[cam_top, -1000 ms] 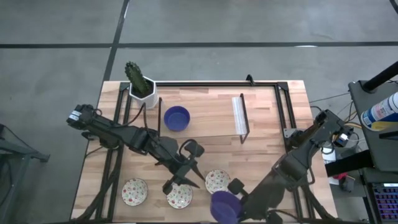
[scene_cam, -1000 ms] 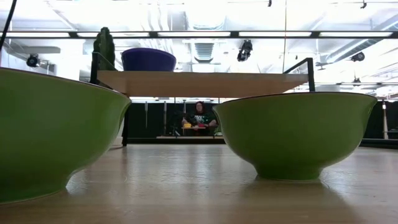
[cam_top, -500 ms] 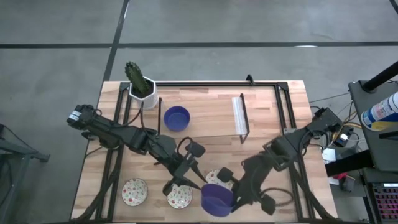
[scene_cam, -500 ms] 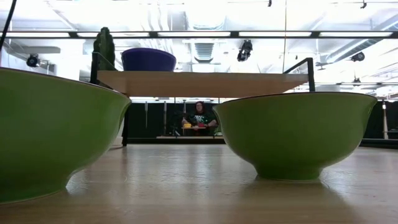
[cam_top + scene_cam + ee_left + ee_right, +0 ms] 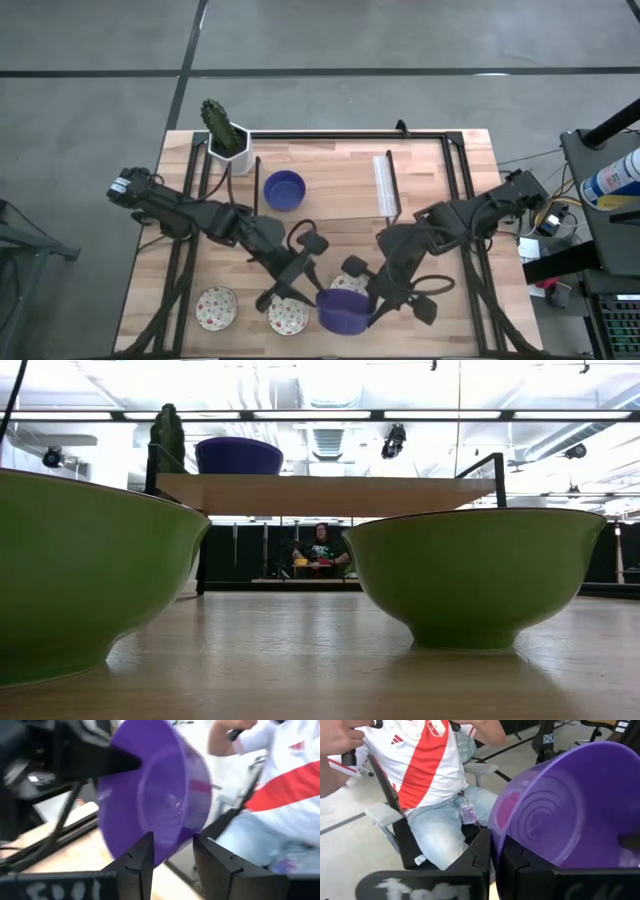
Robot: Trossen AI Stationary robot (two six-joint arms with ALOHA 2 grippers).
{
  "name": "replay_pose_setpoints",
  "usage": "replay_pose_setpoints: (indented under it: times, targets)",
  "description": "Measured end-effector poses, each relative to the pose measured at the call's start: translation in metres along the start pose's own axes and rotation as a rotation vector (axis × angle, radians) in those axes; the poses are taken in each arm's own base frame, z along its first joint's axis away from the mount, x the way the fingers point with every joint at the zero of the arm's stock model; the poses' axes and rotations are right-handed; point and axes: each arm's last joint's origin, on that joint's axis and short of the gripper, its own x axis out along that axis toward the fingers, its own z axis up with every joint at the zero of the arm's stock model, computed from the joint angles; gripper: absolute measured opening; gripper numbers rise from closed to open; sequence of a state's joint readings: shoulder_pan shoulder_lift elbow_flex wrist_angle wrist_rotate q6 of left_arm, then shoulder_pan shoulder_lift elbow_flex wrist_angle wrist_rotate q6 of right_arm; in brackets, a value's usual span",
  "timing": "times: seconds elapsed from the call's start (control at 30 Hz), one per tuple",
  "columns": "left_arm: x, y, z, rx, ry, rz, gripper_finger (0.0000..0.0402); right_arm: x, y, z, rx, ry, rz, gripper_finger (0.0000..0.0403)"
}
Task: Pick & Place Mini bowls
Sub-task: Stack the blue bowl on the blue bowls on the shelf
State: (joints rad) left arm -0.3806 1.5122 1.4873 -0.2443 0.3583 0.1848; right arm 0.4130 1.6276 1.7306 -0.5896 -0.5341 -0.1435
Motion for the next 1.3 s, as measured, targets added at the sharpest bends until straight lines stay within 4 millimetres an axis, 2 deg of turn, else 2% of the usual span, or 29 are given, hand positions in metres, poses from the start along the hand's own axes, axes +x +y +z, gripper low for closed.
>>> replay_pose_setpoints:
  times: [0.17, 0.4, 0.57, 0.7, 0.83, 1.03, 1.3]
  targets:
    - [-0.002, -0.001, 0.007, -0.026, -0.031, -0.033, 0.0113, -0.001, -0.003, 0.0, 0.011, 0.001, -0.013, 0.0009]
    - [-0.003, -0.003, 0.007, -0.023, -0.038, -0.079, 0.0015, -0.002, -0.004, -0.001, 0.012, 0.001, -0.016, 0.001]
    - [-0.003, -0.003, 0.006, -0.038, -0.025, -0.09, 0.0006, -0.004, -0.005, 0.0, 0.028, -0.012, -0.023, 0.0022]
    - [-0.006, -0.002, 0.004, -0.056, -0.005, -0.091, 0.0002, -0.003, -0.007, 0.002, 0.045, -0.025, -0.049, 0.0059]
    - [-0.006, -0.003, 0.001, -0.081, 0.029, -0.119, 0.0, -0.006, -0.013, 0.0, 0.071, -0.015, -0.118, 0.0116]
    - [-0.008, 0.001, -0.01, -0.156, 0.14, -0.001, 0.0001, -0.018, -0.022, -0.002, 0.102, -0.001, -0.186, 0.0197]
    - [-0.026, 0.001, -0.016, -0.199, 0.288, 0.196, 0.0001, -0.035, -0.014, -0.006, 0.2, 0.068, -0.245, 0.0234]
